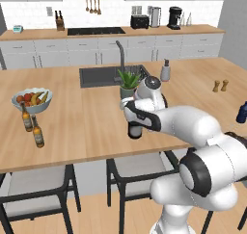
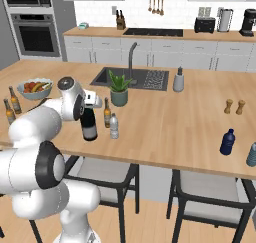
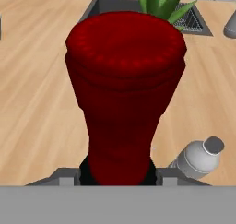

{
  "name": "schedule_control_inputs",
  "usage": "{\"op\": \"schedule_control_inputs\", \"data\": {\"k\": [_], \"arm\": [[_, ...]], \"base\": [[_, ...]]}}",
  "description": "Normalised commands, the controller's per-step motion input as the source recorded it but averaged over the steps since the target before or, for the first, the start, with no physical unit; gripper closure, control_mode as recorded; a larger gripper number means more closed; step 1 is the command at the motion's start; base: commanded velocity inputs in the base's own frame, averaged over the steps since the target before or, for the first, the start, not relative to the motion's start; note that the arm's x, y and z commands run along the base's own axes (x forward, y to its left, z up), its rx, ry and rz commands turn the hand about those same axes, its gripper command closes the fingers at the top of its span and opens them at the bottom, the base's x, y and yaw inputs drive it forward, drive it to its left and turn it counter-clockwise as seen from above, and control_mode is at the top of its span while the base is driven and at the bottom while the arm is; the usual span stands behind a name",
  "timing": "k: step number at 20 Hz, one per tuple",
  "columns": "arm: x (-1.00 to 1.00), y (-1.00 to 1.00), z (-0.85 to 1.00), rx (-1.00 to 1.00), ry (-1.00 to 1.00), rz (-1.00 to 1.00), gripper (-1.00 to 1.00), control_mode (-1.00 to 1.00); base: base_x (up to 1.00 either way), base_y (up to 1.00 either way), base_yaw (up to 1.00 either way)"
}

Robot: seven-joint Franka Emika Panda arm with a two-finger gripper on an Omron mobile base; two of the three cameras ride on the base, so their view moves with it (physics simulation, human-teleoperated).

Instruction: Move the plastic bottles in the middle to the plastics group, and the glass bottles in the middle to the glass group.

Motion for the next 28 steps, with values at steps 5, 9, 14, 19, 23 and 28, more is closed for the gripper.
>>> {"op": "schedule_control_inputs", "data": {"k": [5,9,14,19,23,28], "arm": [[0.00,0.96,0.21,0.00,0.00,0.10,1.00,-1.00],[0.20,0.87,0.00,0.03,0.00,0.13,1.00,-1.00],[0.25,0.91,0.00,0.09,0.00,0.15,1.00,-1.00],[0.11,0.83,0.00,0.04,0.00,0.12,1.00,-1.00],[0.19,0.90,0.00,0.00,-0.04,0.05,1.00,-1.00],[0.38,0.88,0.00,0.00,-0.05,0.04,1.00,-1.00]], "base": [[0.00,0.00,0.00],[0.00,0.00,0.00],[0.00,0.00,0.00],[0.00,0.00,0.00],[0.00,0.00,0.00],[0.00,0.00,0.00]]}}
